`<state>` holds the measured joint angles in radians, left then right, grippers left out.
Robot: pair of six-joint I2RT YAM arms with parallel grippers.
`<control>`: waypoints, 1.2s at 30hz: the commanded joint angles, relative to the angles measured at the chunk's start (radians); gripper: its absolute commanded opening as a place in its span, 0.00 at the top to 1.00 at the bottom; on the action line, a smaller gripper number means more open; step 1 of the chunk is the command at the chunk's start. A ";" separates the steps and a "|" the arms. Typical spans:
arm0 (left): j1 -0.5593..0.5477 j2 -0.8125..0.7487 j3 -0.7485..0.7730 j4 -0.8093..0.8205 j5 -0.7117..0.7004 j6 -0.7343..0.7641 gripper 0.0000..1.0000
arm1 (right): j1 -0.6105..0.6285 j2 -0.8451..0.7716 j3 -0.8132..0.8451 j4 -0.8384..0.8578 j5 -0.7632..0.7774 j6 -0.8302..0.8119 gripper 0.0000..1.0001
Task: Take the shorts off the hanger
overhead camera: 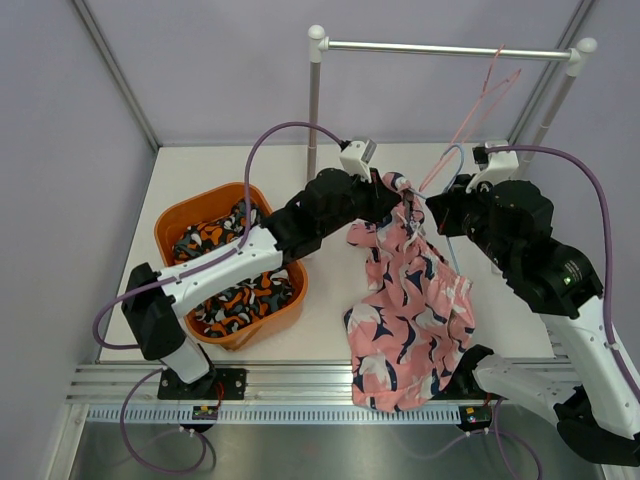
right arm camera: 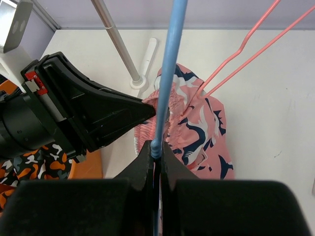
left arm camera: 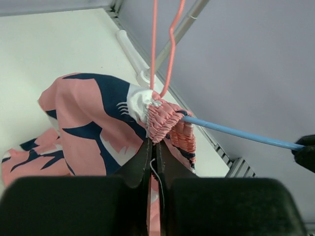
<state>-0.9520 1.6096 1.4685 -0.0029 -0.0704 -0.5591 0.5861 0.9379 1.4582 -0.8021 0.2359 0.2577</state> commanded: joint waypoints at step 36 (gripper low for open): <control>-0.019 -0.083 0.023 -0.120 0.159 0.241 1.00 | -0.003 -0.054 -0.001 0.118 0.075 -0.024 1.00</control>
<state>-0.9100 1.6722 1.5131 -0.1699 0.0055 -0.3859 0.5861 0.8749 1.4593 -0.7952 0.2367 0.2573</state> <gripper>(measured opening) 0.020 0.050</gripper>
